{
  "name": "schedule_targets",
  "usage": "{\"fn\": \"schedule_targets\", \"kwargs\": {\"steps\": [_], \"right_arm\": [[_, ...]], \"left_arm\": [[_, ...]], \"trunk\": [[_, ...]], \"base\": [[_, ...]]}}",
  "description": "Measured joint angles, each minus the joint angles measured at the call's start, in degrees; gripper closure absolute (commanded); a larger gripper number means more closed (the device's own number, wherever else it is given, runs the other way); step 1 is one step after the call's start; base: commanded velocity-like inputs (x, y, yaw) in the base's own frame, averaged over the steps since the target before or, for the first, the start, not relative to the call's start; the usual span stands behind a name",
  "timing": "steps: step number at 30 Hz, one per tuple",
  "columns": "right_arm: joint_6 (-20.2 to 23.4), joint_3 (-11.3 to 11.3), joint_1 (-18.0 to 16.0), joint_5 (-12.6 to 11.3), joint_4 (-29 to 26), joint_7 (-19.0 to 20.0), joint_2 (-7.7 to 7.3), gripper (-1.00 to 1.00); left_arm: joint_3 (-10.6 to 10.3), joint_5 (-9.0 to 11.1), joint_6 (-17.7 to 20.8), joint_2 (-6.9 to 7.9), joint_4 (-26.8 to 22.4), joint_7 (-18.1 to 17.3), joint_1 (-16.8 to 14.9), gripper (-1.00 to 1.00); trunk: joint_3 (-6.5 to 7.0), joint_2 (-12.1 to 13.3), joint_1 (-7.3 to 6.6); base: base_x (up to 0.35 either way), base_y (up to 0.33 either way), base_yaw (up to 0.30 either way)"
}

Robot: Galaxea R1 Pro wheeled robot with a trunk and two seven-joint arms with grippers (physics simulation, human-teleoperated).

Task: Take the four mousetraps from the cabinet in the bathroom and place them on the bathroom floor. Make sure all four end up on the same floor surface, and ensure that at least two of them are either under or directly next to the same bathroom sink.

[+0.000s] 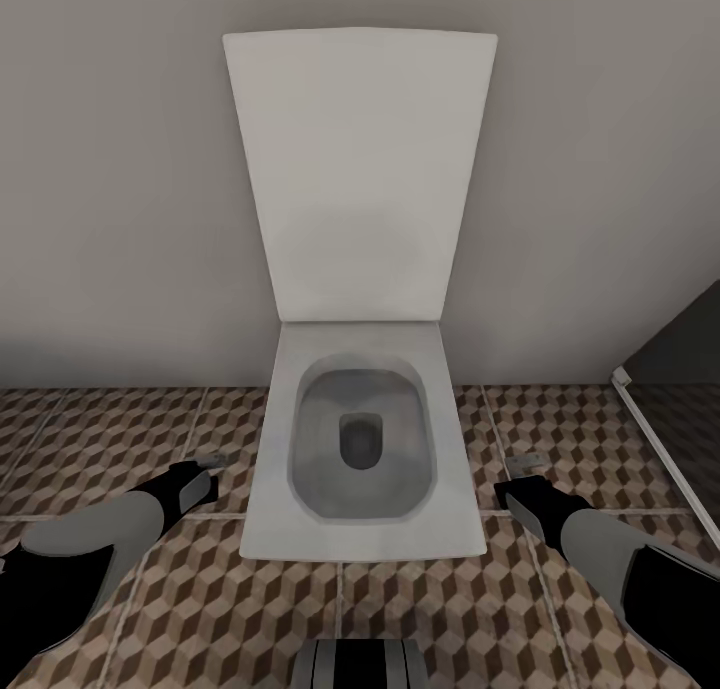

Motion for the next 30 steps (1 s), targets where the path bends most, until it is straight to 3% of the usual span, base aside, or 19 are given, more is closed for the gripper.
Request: {"fn": "schedule_targets", "kwargs": {"steps": [30], "right_arm": [[0.0, 0.0, 0.0, 0.0, -0.1, 0.0, 0.00, 1.00]], "left_arm": [[0.0, 0.0, 0.0, -0.08, 0.0, -1.4, 0.0, 1.00]], "trunk": [[0.00, 0.0, 0.00]], "base": [[0.039, 0.000, 0.000]]}}
